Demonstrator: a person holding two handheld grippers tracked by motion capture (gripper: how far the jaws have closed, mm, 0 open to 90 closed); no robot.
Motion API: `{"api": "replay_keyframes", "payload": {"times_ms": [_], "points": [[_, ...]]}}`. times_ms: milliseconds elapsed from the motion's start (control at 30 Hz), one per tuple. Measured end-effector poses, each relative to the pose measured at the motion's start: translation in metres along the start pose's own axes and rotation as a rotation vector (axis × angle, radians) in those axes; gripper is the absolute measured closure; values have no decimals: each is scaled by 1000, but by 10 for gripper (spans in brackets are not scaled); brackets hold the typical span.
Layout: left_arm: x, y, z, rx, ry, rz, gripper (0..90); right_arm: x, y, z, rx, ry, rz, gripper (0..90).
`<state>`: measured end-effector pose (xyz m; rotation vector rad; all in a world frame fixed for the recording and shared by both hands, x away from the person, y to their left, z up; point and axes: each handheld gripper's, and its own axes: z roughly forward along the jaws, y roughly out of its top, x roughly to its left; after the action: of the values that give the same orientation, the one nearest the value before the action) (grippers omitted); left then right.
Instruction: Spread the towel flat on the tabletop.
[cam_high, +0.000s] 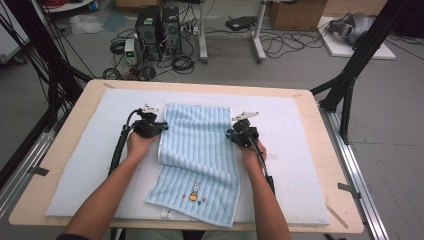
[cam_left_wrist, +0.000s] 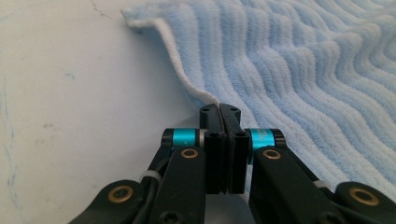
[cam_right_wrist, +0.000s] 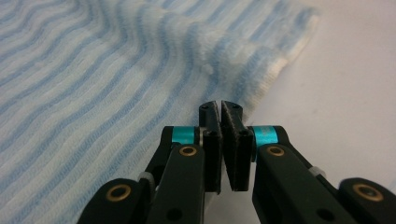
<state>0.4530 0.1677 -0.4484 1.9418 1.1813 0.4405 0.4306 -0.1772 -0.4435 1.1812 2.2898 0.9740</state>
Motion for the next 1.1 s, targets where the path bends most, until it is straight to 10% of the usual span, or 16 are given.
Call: {"api": "replay_keyframes", "payload": {"times_ms": [400, 500, 667, 1100], "points": [[10, 13, 18, -43, 23, -37, 831, -12, 23, 25, -1, -122, 8, 849], [10, 11, 10, -14, -11, -63, 584, -11, 22, 21, -13, -100, 24, 743], [9, -4, -7, -39, -52, -145, 468, -10, 17, 0, -60, -63, 34, 650], [-12, -30, -42, -36, -148, -47, 477, -1, -7, -52, -78, 57, 27, 515]]}}
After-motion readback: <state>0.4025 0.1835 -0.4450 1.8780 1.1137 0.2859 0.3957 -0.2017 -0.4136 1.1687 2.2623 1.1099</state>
